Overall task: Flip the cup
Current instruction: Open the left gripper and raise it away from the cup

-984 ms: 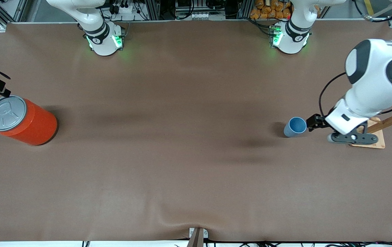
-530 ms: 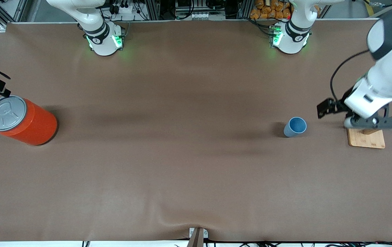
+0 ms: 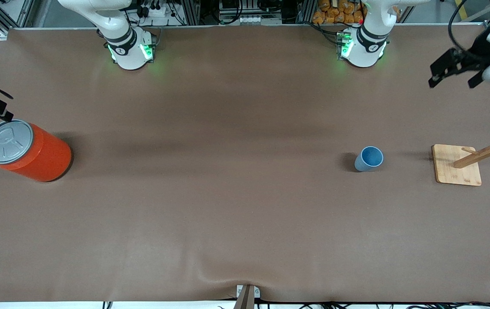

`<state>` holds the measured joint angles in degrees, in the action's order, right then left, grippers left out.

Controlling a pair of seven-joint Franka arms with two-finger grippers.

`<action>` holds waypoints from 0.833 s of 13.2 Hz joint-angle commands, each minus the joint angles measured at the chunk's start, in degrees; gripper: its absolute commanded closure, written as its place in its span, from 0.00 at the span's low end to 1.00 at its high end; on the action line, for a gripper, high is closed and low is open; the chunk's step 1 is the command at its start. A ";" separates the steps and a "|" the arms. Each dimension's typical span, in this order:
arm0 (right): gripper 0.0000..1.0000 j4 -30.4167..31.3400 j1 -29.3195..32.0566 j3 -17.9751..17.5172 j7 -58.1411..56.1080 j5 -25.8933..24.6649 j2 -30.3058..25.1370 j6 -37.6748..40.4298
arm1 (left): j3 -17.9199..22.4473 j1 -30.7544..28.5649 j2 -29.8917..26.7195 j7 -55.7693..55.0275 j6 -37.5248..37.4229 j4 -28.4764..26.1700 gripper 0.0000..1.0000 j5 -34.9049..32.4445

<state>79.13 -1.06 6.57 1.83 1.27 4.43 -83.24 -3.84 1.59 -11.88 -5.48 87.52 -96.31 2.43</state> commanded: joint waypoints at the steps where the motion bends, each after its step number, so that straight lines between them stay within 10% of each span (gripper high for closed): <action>1: 0.00 -0.38 0.00 -0.33 0.98 -0.57 -0.30 0.36 | -0.03 -0.01 4.48 0.21 -0.68 3.66 0.00 -0.49; 11: 0.00 -0.38 0.09 -0.33 0.98 -0.65 -0.30 0.27 | 0.84 -0.54 10.39 6.49 -0.51 9.39 0.00 -3.65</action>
<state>79.13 -1.08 6.55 1.83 1.27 4.43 -83.24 -3.63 1.47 -1.42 -3.97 87.82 -88.19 0.85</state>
